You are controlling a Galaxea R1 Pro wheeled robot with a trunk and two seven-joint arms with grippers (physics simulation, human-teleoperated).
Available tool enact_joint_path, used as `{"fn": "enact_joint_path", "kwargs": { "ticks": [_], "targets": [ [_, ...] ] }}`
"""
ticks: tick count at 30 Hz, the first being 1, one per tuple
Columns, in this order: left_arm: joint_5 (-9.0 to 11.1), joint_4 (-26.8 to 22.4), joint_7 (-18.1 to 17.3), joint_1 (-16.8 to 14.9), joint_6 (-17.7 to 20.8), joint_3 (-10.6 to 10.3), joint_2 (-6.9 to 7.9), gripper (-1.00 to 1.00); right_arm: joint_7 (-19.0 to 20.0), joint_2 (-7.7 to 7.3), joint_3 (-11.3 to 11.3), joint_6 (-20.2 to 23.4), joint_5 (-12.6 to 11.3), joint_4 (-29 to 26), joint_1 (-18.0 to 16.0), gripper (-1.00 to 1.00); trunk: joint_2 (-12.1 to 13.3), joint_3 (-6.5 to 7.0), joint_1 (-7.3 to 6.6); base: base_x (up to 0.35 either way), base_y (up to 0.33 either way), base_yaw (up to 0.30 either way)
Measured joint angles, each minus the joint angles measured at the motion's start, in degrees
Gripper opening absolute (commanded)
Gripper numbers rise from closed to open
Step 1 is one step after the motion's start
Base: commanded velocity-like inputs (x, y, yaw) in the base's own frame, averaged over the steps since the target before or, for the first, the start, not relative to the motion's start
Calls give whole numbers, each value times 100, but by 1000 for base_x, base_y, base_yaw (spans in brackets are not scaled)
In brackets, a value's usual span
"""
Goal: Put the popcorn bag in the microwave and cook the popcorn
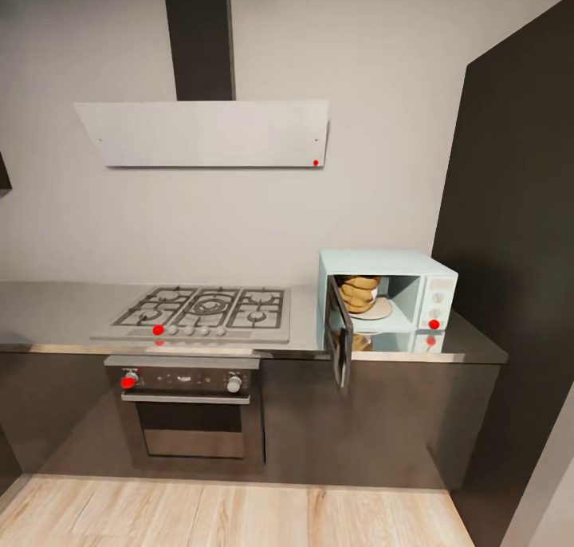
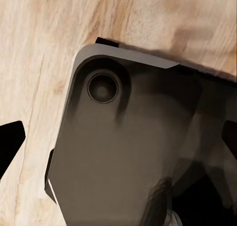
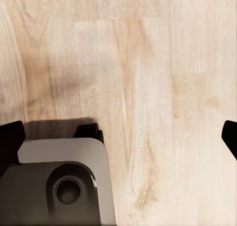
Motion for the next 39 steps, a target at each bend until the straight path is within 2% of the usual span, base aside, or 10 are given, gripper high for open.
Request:
{"fn": "enact_joint_path", "kwargs": {
  "ticks": [19, 23, 27, 30, 32, 33, 35, 36, 39],
  "targets": [
    [-27, -2, -5, -1, -5, -14, -2, 100, -1, -6, 6, -1, 19, 0, 6, 100, 0, 0, 3, 237, 0, 0],
    [-67, -352, -27, -2, 27, -43, 28, 100, -1, -25, 7, -29, 19, 0, 8, 100, 1, 1, 3, 4, 0, 0],
    [-117, -1538, -33, -5, 254, -17, 117, 100, -1, -37, 8, -63, 19, 0, 6, 100, 1, 2, 3, 0, 0, 0],
    [-155, -2938, -7, -4, 1220, -21, 144, 100, -1, -43, 8, -74, 19, 0, 9, 100, 2, 2, 3, 0, 0, 0],
    [-166, -4084, -7, -10, 1933, -27, 153, 100, -1, -37, 11, -80, 25, 0, 7, 100, 2, 2, 3, 0, 0, 0],
    [-188, -4502, -8, -14, 2165, -27, 155, 100, -1, -36, 16, -82, 27, 0, 7, 100, 2, 2, 3, 0, 0, 0],
    [-274, -4965, -7, -73, 2592, -27, 151, 100, -1, -39, 23, -83, 33, 0, 9, 100, 2, 3, 3, 0, 0, 0],
    [-435, -5351, -8, -260, 2952, -37, 125, 100, -1, -42, 25, -84, 35, 0, 9, 100, 2, 2, 3, 0, 0, 0],
    [-628, -6094, -22, -549, 3413, -52, 85, 100, -1, -44, 26, -84, 37, 0, 7, 100, 2, 3, 3, 0, 0, 0]
  ]
}}
